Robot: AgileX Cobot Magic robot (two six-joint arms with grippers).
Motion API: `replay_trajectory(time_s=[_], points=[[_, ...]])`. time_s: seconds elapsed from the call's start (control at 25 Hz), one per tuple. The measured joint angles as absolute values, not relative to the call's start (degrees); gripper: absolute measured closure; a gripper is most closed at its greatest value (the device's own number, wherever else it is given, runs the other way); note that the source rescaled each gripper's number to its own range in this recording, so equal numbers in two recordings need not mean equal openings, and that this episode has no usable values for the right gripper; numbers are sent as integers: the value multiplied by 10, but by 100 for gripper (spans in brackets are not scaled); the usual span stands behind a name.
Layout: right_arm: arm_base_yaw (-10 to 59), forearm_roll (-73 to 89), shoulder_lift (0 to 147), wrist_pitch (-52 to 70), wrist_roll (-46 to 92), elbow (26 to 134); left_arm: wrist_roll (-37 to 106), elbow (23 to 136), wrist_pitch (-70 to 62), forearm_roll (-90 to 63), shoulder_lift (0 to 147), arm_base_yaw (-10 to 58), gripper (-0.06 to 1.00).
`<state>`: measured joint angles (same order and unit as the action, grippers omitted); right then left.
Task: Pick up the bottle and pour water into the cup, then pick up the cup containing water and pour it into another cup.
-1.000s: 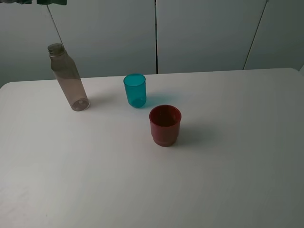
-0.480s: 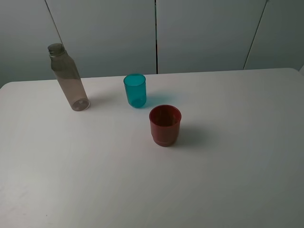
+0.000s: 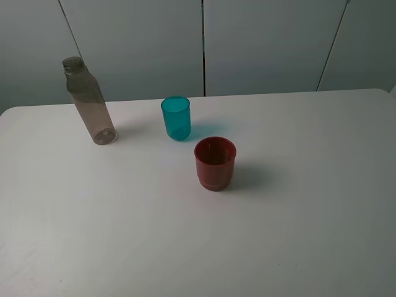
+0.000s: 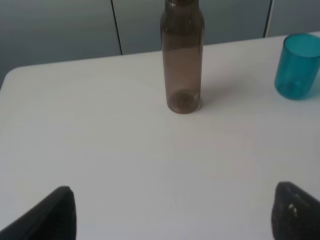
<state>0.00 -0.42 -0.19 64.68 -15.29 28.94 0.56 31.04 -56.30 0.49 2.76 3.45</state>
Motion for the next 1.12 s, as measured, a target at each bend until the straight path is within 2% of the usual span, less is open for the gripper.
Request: replay_trajectory(time_s=[0.2,0.84,1.12], points=[[0,-4,-2,648,-153,289,-11,310,-656,4,4,41,-6],[0,-4,-2,648,-154,289,-26,310,-668,4,0,41,-6],[0,-4,-2,648,-154,289,-25,310,-668,5,0,-9,-6]])
